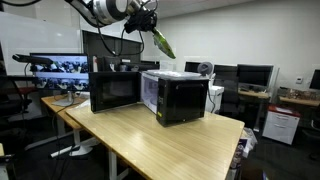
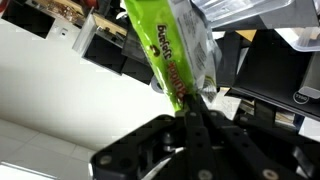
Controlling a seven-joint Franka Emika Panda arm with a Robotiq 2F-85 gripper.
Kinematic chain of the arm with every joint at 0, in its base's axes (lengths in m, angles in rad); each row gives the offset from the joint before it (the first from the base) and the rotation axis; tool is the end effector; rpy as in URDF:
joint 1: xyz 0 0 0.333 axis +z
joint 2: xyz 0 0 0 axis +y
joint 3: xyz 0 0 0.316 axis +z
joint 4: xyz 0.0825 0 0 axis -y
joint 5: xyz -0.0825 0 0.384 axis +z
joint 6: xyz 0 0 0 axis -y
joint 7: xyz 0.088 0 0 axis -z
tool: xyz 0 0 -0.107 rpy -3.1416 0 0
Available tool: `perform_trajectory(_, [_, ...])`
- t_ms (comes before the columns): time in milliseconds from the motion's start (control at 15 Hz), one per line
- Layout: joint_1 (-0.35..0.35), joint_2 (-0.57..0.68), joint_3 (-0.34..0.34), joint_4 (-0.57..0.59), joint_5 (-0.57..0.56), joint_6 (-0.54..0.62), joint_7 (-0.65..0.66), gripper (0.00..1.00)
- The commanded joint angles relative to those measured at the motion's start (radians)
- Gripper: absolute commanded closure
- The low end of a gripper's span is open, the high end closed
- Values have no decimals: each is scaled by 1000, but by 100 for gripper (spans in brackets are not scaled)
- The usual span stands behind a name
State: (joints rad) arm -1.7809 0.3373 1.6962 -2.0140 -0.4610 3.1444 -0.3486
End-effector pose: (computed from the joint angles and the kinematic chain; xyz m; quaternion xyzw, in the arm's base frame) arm 0.5776 -0.0989 0.6079 0.7994 0.2081 0.5530 0.1087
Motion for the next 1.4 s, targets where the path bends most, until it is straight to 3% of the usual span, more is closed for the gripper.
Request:
perform_trajectory(0, [45, -8, -79, 37, -8, 11, -23, 100])
perform_trajectory(267, [161, 33, -231, 58, 3, -5, -54, 100])
perform_trajectory(667, [406, 133, -448, 146, 15, -44, -138, 100])
perform_trajectory(1000, [554, 237, -537, 255, -33, -106, -144, 100])
perform_trajectory(1333, [614, 301, -546, 292, -29, -108, -162, 100])
